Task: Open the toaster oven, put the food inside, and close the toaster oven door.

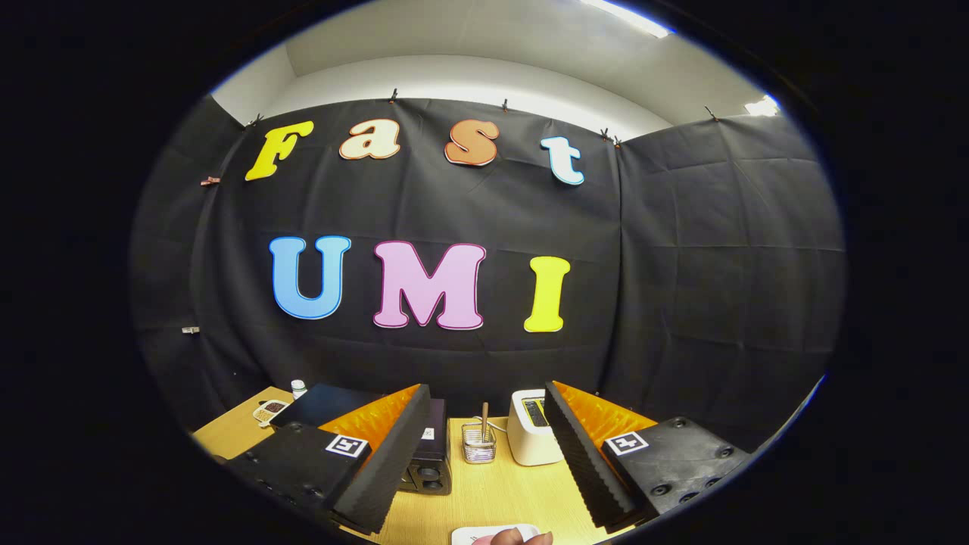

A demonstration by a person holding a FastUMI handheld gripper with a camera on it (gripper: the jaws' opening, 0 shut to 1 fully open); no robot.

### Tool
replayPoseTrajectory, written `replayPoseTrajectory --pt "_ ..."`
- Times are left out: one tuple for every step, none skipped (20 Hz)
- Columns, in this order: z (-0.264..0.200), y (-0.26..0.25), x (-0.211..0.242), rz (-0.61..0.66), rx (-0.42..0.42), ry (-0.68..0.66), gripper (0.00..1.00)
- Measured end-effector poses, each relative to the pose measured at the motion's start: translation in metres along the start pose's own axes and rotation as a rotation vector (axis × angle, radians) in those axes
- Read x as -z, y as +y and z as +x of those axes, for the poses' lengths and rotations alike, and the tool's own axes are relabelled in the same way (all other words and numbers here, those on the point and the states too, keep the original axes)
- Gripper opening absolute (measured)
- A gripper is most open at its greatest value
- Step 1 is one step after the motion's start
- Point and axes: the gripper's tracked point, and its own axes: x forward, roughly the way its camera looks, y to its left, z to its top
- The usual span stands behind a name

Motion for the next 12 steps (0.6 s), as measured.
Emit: replayPoseTrajectory --pt "-0.001 0.000 -0.001 -0.001 0.002 -0.001 0.98" --pt "-0.001 0.000 0.001 -0.002 0.001 0.000 0.98" --pt "-0.001 0.001 0.001 -0.001 0.001 0.001 0.98" --pt "-0.001 0.002 0.002 0.000 0.001 0.003 0.98" --pt "-0.001 0.003 0.003 0.003 -0.001 0.003 0.98" --pt "-0.001 0.006 0.003 0.005 -0.003 0.005 0.98" --pt "-0.001 0.010 0.004 0.008 -0.006 0.006 0.98" --pt "-0.001 0.015 0.006 0.010 -0.011 0.007 0.98" --pt "0.001 0.022 0.007 0.012 -0.016 0.008 0.98" --pt "0.003 0.029 0.009 0.015 -0.021 0.009 0.98" --pt "0.005 0.037 0.012 0.018 -0.027 0.012 0.98" --pt "0.007 0.047 0.015 0.021 -0.034 0.016 0.98"
